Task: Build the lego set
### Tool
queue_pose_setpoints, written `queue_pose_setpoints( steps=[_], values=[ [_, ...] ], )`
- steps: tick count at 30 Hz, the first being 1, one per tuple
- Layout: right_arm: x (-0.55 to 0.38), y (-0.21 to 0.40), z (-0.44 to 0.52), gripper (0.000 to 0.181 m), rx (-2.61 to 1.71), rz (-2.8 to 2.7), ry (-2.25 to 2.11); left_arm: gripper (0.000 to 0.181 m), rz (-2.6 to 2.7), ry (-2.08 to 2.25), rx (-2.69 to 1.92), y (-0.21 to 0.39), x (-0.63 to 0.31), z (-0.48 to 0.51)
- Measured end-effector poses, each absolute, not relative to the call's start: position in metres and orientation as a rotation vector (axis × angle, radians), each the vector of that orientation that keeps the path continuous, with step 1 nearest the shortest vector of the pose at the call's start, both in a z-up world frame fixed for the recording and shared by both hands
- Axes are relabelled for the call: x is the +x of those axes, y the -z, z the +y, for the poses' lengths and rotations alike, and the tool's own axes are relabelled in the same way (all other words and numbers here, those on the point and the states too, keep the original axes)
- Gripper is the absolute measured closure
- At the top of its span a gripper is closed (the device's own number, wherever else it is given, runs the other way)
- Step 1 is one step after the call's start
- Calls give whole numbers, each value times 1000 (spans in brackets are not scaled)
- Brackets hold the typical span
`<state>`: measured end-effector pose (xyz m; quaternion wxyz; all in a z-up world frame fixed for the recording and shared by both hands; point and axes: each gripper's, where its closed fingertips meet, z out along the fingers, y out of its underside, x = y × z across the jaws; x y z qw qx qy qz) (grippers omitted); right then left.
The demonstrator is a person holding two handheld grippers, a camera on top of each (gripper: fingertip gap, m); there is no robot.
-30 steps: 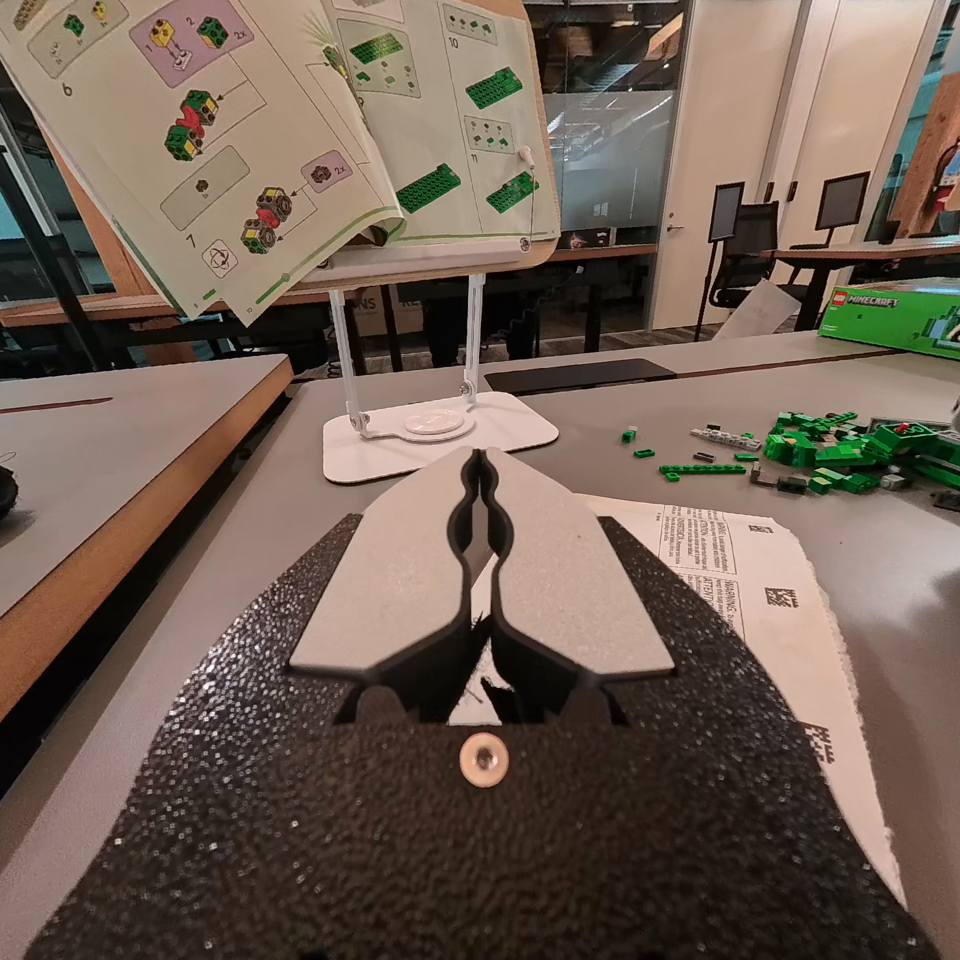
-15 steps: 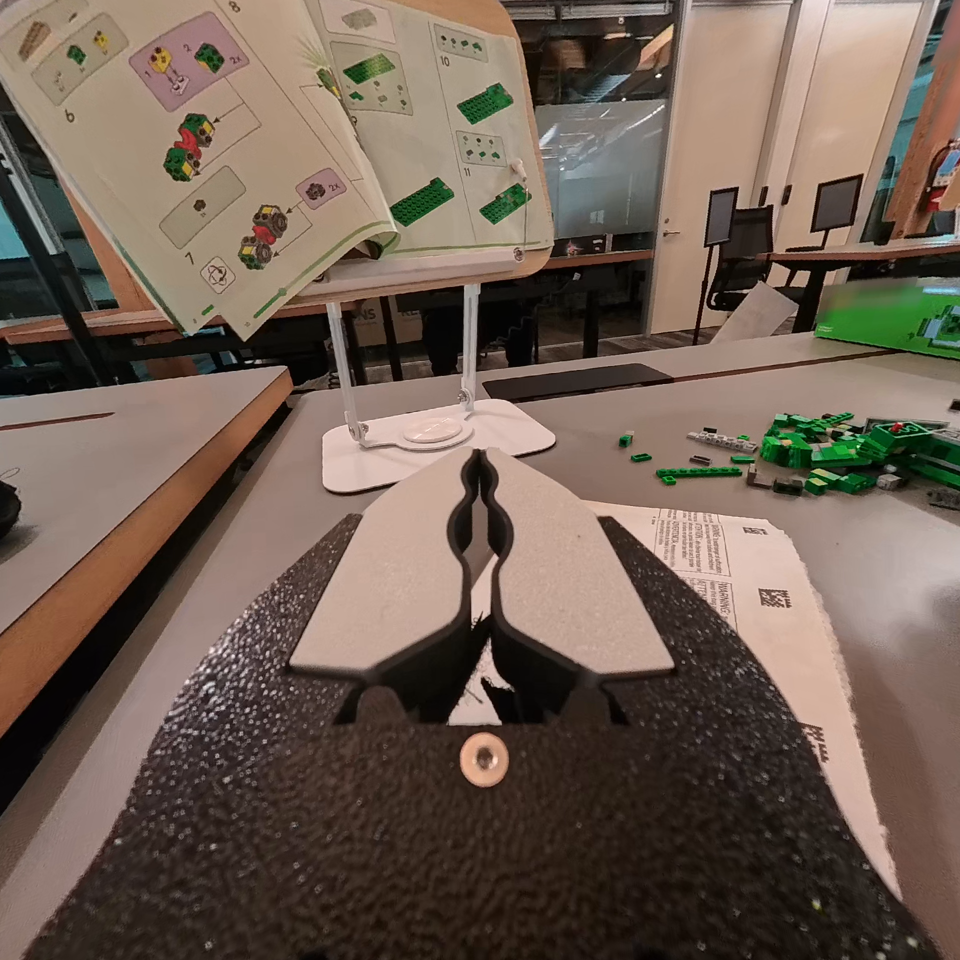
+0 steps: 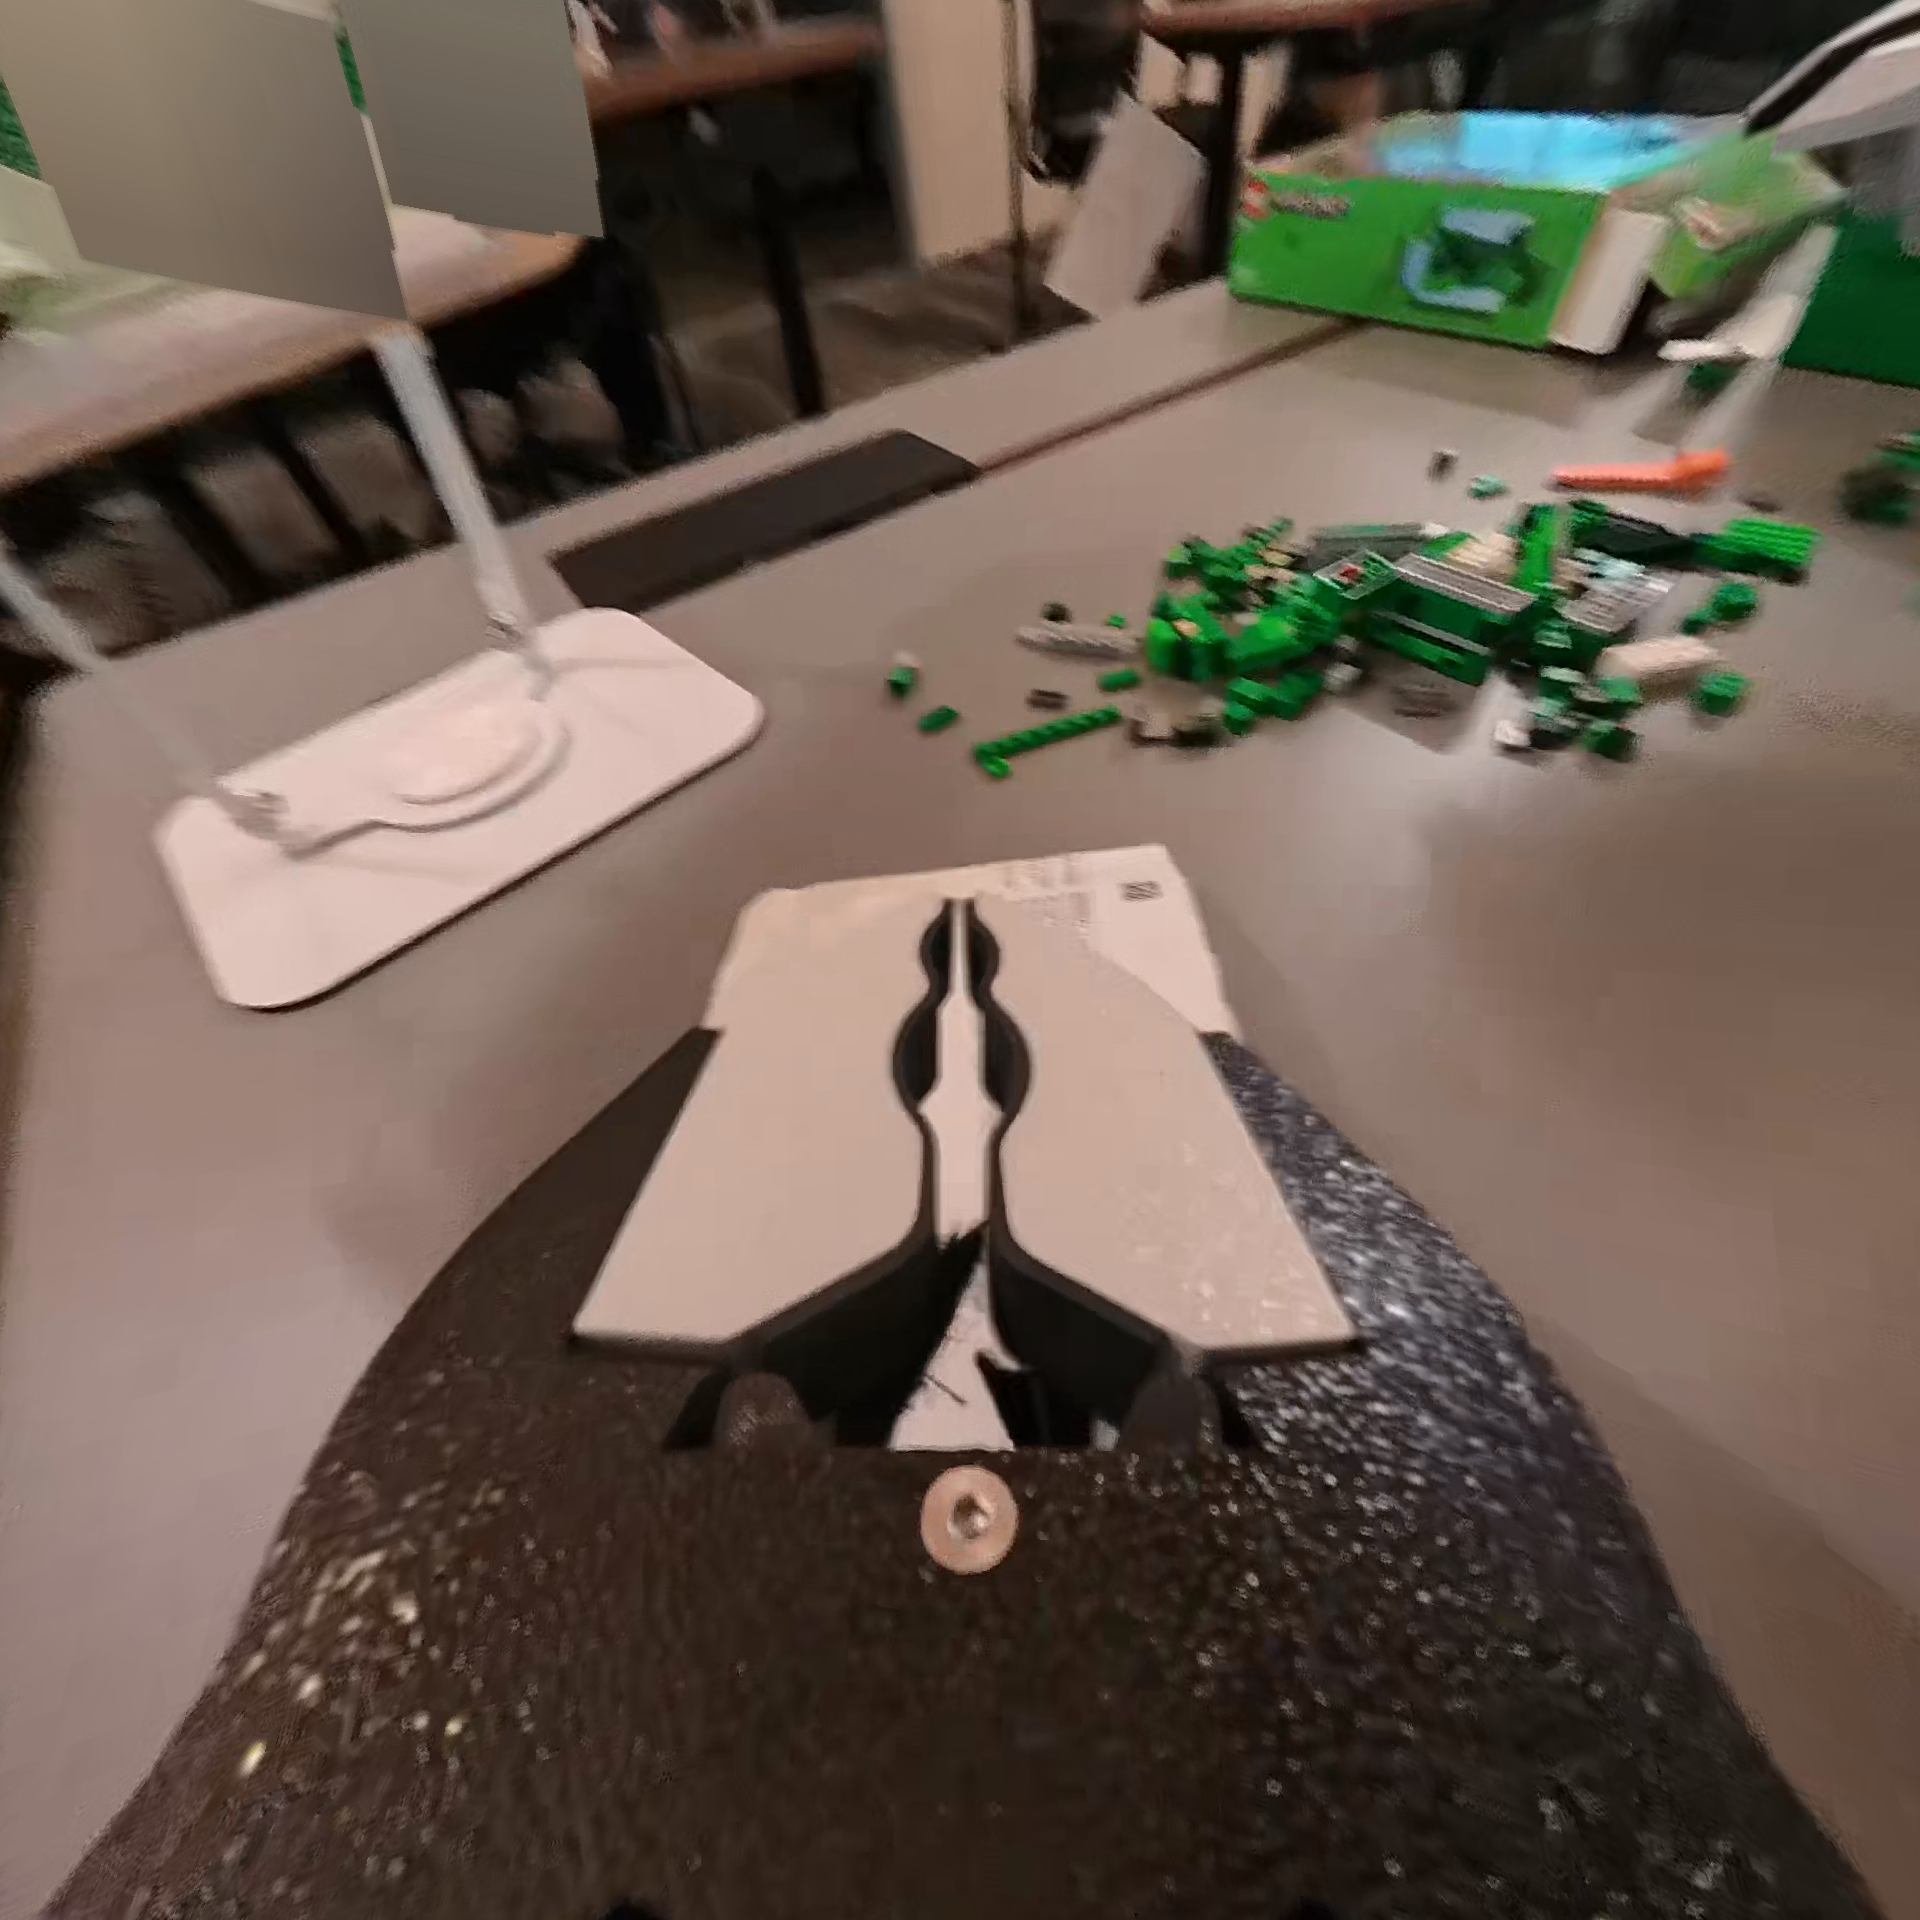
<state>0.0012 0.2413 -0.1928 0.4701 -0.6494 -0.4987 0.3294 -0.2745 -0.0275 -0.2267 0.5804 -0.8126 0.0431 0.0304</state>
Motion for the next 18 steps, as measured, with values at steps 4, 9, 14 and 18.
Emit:
queue_pose_setpoints(
  steps=[4, 9, 14, 18],
  values=[
    [42, 201, 241, 155, -1635, -1238, -678, 123, 154, 141, -2051, 233, -245, -32],
    [88, 211, 251, 156, -1703, -1247, -465, 124, 281, 162, -2070, 234, -218, -27],
    [137, 211, 271, 156, -1760, -1241, -175, 123, 328, 147, -2067, 233, -207, -23],
    [163, 201, 274, 157, -1787, -1265, -75, 124, 344, 140, -2051, 229, -203, -22]
  ],
)
